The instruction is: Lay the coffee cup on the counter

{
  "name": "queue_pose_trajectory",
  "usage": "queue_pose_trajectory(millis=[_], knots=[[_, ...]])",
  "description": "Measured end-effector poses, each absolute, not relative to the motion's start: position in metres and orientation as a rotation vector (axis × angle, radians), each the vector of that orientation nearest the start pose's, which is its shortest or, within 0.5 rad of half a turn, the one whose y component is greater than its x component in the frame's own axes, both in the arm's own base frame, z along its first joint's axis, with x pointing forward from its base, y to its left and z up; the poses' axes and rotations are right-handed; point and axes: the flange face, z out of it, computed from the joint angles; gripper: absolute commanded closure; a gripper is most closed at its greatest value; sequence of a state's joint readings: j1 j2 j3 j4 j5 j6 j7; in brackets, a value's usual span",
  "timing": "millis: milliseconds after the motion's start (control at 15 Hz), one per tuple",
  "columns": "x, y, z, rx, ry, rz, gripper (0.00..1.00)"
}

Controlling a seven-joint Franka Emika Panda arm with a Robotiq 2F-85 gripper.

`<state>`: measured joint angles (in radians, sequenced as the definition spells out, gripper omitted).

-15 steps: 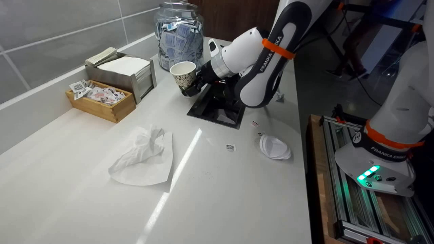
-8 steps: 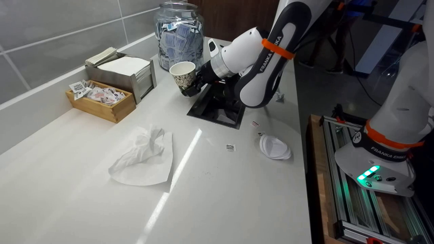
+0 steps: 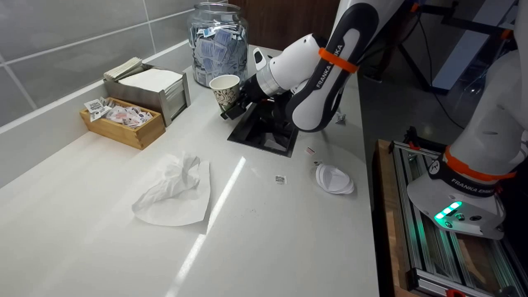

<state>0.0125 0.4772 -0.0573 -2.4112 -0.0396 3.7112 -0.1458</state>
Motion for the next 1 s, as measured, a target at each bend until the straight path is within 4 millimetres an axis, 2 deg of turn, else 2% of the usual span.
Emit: queue_pose_trajectory(millis=[733,800,933,1000], knots=[[0.517,-0.020,0.216,-2.857,-0.353,-1.453,0.00],[0.517,-0.020,0.215,-2.848,-0.364,-1.462,0.19],[0.516,-0.020,0.214,-2.834,-0.390,-1.474,0.34],[0.515,-0.021,0.214,-2.828,-0.399,-1.482,0.44]])
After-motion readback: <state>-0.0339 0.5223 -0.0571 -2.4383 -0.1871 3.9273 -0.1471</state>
